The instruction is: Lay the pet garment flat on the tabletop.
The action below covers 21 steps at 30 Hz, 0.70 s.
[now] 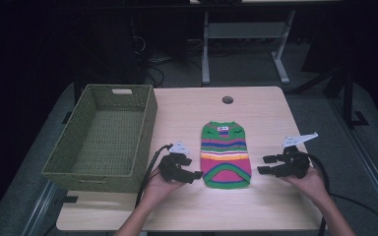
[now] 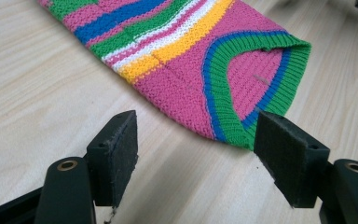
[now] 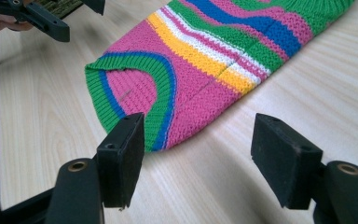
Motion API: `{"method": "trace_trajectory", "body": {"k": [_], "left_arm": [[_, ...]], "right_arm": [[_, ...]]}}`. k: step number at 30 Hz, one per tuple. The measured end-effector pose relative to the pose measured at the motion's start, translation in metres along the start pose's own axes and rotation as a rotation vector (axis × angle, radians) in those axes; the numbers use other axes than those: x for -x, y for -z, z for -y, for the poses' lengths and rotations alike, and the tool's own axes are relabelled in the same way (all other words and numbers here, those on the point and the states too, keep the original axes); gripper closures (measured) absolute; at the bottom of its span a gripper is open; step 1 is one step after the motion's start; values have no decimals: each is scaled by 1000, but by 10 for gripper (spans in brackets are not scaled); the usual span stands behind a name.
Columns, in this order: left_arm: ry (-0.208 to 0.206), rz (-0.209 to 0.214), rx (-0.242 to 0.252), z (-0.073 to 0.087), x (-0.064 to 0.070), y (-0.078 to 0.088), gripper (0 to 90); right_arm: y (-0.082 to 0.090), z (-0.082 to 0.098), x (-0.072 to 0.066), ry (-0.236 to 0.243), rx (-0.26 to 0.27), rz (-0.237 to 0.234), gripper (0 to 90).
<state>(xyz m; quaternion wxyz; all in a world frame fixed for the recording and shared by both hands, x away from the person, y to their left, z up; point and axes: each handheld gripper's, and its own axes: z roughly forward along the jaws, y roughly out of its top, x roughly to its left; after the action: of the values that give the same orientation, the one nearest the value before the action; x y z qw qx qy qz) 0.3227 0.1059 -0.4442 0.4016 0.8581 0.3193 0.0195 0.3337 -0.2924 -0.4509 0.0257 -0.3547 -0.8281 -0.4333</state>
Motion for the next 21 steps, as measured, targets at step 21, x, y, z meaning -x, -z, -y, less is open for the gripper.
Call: {"method": "trace_trajectory", "body": {"k": [21], "left_arm": [[-22,-11,5,18,12,6,246]], "right_arm": [[11,29,-4,-14,15,26,325]]}}
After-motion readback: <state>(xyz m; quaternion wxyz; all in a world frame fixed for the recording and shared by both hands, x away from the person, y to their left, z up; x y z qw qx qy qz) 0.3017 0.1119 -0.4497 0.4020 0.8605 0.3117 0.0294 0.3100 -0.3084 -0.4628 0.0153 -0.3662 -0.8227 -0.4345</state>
